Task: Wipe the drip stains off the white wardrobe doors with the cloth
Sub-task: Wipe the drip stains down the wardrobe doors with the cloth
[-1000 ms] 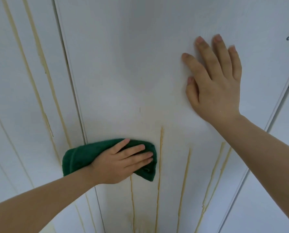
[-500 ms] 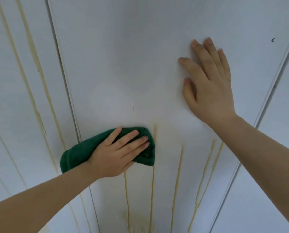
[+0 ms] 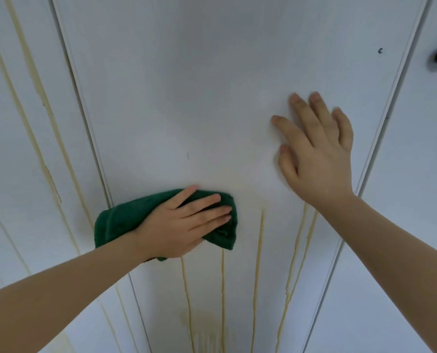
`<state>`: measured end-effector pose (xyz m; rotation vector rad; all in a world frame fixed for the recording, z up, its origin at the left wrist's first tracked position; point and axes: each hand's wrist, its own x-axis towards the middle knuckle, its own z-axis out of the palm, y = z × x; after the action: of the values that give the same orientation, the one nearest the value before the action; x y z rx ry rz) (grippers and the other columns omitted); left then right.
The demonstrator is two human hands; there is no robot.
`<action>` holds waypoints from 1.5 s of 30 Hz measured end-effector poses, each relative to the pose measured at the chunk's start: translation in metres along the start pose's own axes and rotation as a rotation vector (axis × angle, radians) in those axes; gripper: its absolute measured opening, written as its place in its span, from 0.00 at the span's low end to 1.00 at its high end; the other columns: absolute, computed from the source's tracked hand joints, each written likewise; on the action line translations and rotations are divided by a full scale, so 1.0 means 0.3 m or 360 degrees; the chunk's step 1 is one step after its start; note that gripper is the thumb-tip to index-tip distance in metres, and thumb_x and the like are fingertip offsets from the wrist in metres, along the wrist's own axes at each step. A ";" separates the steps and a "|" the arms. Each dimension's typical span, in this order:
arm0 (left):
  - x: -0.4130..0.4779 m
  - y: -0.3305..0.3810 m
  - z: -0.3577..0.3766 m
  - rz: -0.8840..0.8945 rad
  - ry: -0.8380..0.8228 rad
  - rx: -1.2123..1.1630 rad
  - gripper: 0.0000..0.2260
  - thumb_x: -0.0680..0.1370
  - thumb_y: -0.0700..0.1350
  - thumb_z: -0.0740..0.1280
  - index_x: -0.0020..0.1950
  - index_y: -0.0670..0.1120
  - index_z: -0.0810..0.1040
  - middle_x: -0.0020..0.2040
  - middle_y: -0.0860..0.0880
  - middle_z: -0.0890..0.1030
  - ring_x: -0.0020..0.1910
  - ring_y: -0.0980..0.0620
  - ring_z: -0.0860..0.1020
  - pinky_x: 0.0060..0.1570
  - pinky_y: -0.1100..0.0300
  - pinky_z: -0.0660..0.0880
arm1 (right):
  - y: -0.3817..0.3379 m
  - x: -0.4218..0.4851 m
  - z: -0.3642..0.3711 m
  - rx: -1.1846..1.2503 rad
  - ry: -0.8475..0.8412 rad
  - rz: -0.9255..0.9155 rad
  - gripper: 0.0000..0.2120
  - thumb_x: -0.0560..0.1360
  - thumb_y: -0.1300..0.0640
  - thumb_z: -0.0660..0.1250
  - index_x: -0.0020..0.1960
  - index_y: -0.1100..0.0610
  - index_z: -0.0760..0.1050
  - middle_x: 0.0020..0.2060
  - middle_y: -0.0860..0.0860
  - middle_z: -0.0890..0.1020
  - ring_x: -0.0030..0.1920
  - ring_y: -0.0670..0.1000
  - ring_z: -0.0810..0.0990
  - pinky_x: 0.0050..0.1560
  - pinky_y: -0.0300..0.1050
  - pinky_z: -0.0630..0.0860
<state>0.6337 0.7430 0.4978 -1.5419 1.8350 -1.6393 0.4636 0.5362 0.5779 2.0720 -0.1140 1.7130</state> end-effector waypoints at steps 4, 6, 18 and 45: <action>0.148 -0.119 -0.051 -0.0801 0.0324 0.0002 0.21 0.79 0.50 0.57 0.70 0.44 0.67 0.69 0.45 0.68 0.69 0.41 0.63 0.70 0.42 0.54 | 0.013 -0.012 -0.007 -0.0043 0.0007 -0.0043 0.16 0.75 0.61 0.61 0.62 0.56 0.72 0.66 0.58 0.73 0.68 0.59 0.66 0.67 0.58 0.58; 0.153 -0.063 -0.033 -0.0793 0.0319 0.0035 0.21 0.79 0.50 0.57 0.71 0.44 0.65 0.70 0.45 0.66 0.70 0.41 0.62 0.70 0.41 0.53 | 0.006 -0.015 -0.004 -0.0024 -0.0003 -0.0018 0.16 0.75 0.61 0.61 0.62 0.56 0.72 0.66 0.58 0.73 0.68 0.60 0.65 0.67 0.58 0.58; 0.125 0.037 -0.016 -0.0601 0.0224 0.0042 0.20 0.79 0.48 0.57 0.70 0.44 0.66 0.70 0.45 0.68 0.69 0.42 0.64 0.71 0.42 0.52 | 0.034 -0.127 -0.058 -0.0171 -0.0083 0.0179 0.18 0.73 0.60 0.60 0.62 0.55 0.73 0.68 0.60 0.71 0.69 0.60 0.66 0.67 0.55 0.58; 0.350 0.196 -0.007 -0.1046 0.0375 -0.0066 0.20 0.80 0.47 0.54 0.70 0.42 0.65 0.69 0.43 0.67 0.69 0.37 0.62 0.72 0.44 0.50 | 0.135 -0.290 -0.140 -0.0009 -0.0285 0.0302 0.24 0.71 0.60 0.63 0.67 0.59 0.69 0.68 0.60 0.70 0.70 0.58 0.63 0.67 0.55 0.57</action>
<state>0.5574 0.6498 0.4961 -2.2151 1.5508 -2.1376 0.3918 0.4973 0.5123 2.2696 -0.3816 1.6253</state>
